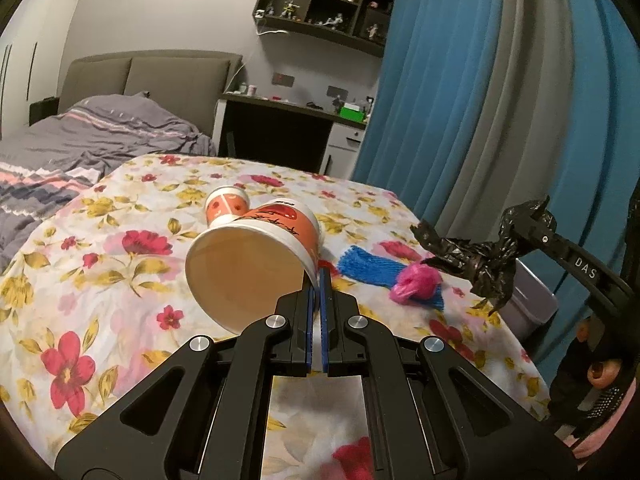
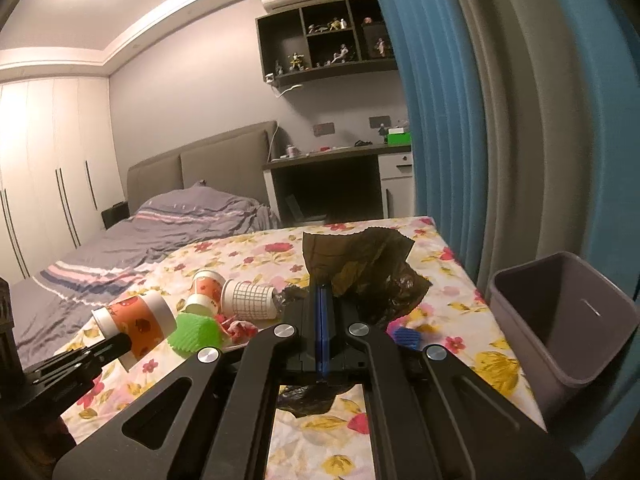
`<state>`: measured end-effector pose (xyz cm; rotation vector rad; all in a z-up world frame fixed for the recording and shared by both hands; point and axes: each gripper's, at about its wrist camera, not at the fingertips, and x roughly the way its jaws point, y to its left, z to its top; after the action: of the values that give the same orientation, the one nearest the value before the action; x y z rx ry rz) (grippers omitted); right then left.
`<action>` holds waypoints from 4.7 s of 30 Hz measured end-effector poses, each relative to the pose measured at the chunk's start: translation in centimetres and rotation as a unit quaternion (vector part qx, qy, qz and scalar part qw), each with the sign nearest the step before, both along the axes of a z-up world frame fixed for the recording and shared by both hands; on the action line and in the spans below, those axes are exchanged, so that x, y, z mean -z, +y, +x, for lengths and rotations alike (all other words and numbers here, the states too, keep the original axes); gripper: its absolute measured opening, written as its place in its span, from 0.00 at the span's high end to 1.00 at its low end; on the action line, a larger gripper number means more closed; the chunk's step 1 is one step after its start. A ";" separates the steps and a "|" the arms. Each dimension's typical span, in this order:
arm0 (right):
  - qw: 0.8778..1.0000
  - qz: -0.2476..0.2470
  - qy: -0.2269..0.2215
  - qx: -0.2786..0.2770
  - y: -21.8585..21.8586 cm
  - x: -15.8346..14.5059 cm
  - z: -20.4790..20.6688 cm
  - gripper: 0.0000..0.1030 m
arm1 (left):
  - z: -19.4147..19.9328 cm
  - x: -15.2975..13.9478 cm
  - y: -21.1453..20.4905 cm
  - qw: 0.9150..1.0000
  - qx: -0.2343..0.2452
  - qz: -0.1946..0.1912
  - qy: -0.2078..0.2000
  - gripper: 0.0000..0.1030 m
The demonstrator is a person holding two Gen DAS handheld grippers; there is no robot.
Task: Collect trash
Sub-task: 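Carry the paper cup and black bag over the grey bin with both tools, then open both tools to drop the cup and black bag into the bin, then move both open tools back toward the remaining trash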
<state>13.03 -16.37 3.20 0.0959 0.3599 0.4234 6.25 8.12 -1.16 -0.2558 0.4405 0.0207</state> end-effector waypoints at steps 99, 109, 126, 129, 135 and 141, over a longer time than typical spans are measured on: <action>0.966 -0.002 0.084 0.244 -22.9 6.5 8.1 0.99 | 22.2 5.7 -35.1 0.912 0.399 0.025 0.096 0.61; 0.966 0.004 0.083 0.246 -23.1 6.8 8.1 0.65 | 19.9 4.5 -29.6 0.954 0.292 0.044 0.053 0.12; 0.967 -0.013 0.024 0.251 -19.9 4.2 3.3 0.18 | 14.1 2.8 -19.6 0.988 0.138 0.065 0.035 0.08; 0.971 -0.013 0.017 0.237 -18.4 3.8 2.4 0.17 | 12.7 2.5 -17.8 0.990 0.111 0.077 0.029 0.08; 0.978 -0.015 0.008 0.210 -14.7 3.4 0.8 0.17 | 10.1 2.5 -12.6 0.996 0.055 0.069 0.035 0.08; 0.984 -0.019 0.005 0.179 -10.8 3.5 -0.2 0.17 | 7.7 2.9 -7.4 0.997 -0.002 0.061 0.039 0.08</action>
<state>12.78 -27.22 -0.34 0.1239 0.3515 0.0601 13.96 0.71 -4.03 -0.1364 0.5135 0.0623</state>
